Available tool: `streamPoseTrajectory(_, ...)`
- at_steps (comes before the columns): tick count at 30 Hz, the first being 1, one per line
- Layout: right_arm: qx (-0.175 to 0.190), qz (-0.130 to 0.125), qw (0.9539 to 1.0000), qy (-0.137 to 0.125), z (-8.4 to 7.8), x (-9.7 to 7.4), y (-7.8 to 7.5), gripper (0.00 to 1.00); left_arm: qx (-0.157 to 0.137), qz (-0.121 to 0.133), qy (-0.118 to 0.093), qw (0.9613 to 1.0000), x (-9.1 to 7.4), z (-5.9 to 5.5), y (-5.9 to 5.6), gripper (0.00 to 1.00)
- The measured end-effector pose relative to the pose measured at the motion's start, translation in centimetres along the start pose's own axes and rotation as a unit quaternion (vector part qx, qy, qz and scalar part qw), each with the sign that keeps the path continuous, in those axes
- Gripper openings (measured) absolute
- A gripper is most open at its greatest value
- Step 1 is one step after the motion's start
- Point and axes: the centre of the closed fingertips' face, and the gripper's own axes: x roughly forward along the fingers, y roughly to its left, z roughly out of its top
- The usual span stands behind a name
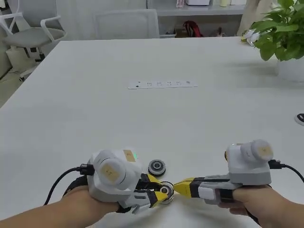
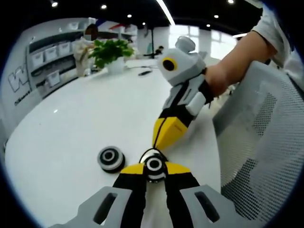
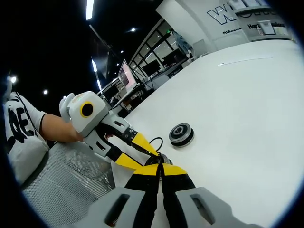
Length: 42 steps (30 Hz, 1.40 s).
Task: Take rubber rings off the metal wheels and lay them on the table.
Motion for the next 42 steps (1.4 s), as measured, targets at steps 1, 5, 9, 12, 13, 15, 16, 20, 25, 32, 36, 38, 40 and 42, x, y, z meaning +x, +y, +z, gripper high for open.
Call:
streamPoseTrajectory(1,0.001,0.000,1.0000,0.000,0.0,0.0,0.0,0.00,0.000,0.000,0.001,1.0000,0.0,0.0,0.0,0.16)
streamPoseTrajectory(5,0.005,0.001,1.0000,-0.004,0.1,0.0,0.0,0.00,-0.001,-0.004,-0.001,1.0000,-0.3,0.1,0.0,0.19)
streamPoseTrajectory(9,0.007,0.002,1.0000,-0.005,0.2,0.0,0.0,0.00,0.001,-0.010,-0.010,0.9999,-0.8,0.6,-0.2,0.25)
streamPoseTrajectory(12,0.009,0.003,0.9999,-0.007,0.2,-0.1,0.0,0.00,0.005,-0.014,-0.015,0.9998,-1.5,0.9,-0.2,0.26)
streamPoseTrajectory(13,0.009,0.002,0.9999,-0.007,0.2,-0.1,0.0,0.00,0.005,-0.013,-0.016,0.9998,-1.7,0.9,-0.1,0.27)
streamPoseTrajectory(15,0.012,0.003,0.9999,-0.009,0.3,-0.1,-0.1,0.00,0.002,-0.012,-0.022,0.9997,-2.4,1.1,0.1,0.29)
streamPoseTrajectory(16,0.014,0.003,0.9998,-0.011,0.3,-0.1,0.0,0.00,0.002,-0.012,-0.023,0.9997,-2.6,1.0,0.1,0.31)
streamPoseTrajectory(20,0.015,0.004,0.9998,-0.010,0.3,-0.1,0.1,0.00,0.002,-0.008,-0.026,0.9996,-3.7,0.9,0.3,0.34)
streamPoseTrajectory(25,0.016,0.006,0.9998,-0.008,0.2,-0.1,0.1,0.00,-0.005,-0.006,-0.037,0.9993,-4.8,1.2,0.5,0.43)
streamPoseTrajectory(32,0.016,0.009,0.9998,-0.007,0.2,-0.1,0.3,0.00,-0.011,-0.003,-0.047,0.9988,-5.9,1.5,0.7,0.53)
streamPoseTrajectory(36,0.016,0.013,0.9998,-0.007,0.3,-0.2,0.4,0.00,-0.015,0.000,-0.052,0.9985,-6.4,1.5,0.8,0.60)
streamPoseTrajectory(38,0.017,0.014,0.9997,-0.007,0.3,-0.2,0.5,0.00,-0.017,0.001,-0.055,0.9984,-6.7,1.4,0.9,0.62)
streamPoseTrajectory(40,0.017,0.016,0.9997,-0.007,0.4,-0.2,0.5,0.00,-0.017,0.003,-0.055,0.9983,-7.0,1.3,0.9,0.64)
streamPoseTrajectory(42,0.017,0.019,0.9997,-0.007,0.4,-0.2,0.6,0.00,-0.019,0.005,-0.056,0.9982,-7.4,1.1,1.0,0.67)
